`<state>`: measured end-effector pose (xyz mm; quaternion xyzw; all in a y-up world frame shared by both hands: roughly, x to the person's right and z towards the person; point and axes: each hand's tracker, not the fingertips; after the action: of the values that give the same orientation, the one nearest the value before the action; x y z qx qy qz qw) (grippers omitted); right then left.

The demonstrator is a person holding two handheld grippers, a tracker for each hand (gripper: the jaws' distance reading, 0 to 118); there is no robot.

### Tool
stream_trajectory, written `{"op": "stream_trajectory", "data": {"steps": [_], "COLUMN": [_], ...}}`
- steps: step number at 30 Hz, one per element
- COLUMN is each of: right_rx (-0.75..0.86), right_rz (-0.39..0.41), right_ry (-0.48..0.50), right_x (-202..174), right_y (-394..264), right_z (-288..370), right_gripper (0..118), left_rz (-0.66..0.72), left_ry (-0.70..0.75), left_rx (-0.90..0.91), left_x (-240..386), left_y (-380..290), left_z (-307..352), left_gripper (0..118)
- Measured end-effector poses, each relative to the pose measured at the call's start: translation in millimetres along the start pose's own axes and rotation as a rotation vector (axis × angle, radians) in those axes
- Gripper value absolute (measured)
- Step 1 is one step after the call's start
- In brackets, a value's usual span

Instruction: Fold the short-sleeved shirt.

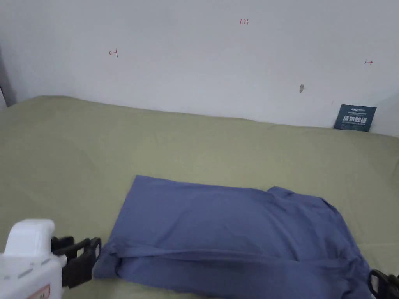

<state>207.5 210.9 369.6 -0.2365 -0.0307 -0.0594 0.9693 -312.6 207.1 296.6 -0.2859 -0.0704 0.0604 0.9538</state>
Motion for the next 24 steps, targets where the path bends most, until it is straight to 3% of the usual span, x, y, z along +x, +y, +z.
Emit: {"op": "stream_trajectory", "data": {"steps": [1,2,6,10,11,12,15,18,24], "right_rx": [0.001,-0.041,-0.097,-0.111,-0.108,-0.109,-0.125,-0.148,-0.188], "right_rz": [0.007,0.038,0.04,0.049,0.048,0.042,0.046,0.078,0.058], "right_ry": [-0.027,-0.061,-0.027,-0.033,-0.036,-0.034,-0.036,-0.055,-0.07], "right_x": [-5.8,-10.4,-15.8,-14.0,-13.5,-9.3,-4.7,2.1,12.9], "right_y": [-9.6,-17.5,-39.2,-40.9,-40.4,-39.5,-36.1,-34.6,-38.3], "right_z": [9.2,15.2,27.1,27.5,27.4,25.7,18.4,10.9,-3.2], "right_gripper": [26,0,0,0,0,0,0,0,0], "left_rz": [-0.002,-0.009,-0.059,-0.007,-0.002,0.008,0.034,0.025,-0.019], "left_ry": [0.01,0.032,0.027,0.002,0.011,0.013,0.027,0.025,0.064], "left_rx": [0.004,0.01,-0.088,-0.171,-0.19,-0.216,-0.315,-0.342,-0.378], "left_x": [4.5,8.4,9.5,2.7,1.0,-3.7,-13.7,-16.8,-12.6], "left_y": [-14.2,-25.8,-53.5,-47.2,-42.8,-37.8,-27.6,-23.0,-12.1], "left_z": [6.1,9.1,5.1,-27.0,-37.4,-53.9,-99.4,-133.6,-176.8], "left_gripper": [20,0,0,0,5,17,67,69,68]}}
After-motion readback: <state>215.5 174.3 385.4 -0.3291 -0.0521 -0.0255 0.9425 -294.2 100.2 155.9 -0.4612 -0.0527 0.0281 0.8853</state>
